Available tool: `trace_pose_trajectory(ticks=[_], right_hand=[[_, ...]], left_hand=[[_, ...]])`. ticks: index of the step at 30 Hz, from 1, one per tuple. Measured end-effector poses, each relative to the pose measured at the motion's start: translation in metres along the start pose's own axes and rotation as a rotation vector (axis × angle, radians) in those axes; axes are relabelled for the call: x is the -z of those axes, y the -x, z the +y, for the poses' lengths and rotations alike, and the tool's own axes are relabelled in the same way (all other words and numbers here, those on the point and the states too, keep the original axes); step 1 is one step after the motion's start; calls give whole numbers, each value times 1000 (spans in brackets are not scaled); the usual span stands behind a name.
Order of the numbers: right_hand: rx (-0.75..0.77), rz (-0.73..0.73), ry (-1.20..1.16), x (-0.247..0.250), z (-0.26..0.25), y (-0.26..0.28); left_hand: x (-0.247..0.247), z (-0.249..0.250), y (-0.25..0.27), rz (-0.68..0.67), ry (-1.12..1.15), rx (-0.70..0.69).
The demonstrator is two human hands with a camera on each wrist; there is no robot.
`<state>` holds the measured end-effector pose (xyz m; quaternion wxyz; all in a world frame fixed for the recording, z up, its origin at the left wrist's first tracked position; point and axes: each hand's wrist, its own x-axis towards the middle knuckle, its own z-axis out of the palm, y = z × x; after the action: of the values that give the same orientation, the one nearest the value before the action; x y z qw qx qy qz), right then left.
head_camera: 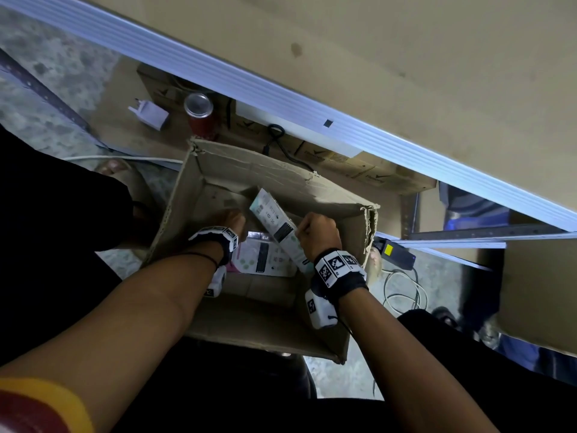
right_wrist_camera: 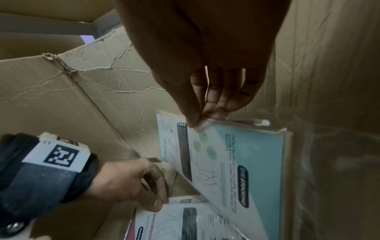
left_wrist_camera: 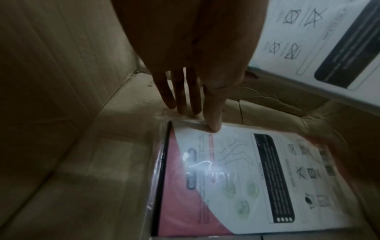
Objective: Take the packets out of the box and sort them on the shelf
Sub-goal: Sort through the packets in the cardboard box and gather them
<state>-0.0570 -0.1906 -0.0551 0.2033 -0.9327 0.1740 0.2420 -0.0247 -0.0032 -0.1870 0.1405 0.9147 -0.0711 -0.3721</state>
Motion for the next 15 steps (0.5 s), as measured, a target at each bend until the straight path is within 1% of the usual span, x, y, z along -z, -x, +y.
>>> trace_pose_trajectory(ticks=[4,9,15], right_hand=[[-15,-6,3,-2,-2,0],[-38,-6,14,-3,-1,-1],[-31,-3,33,-5,-1,0]], left_hand=[[7,0,-1,-111,119,4],[6,-6,4,-124,190,35],[8,-6,14,-149,148,23]])
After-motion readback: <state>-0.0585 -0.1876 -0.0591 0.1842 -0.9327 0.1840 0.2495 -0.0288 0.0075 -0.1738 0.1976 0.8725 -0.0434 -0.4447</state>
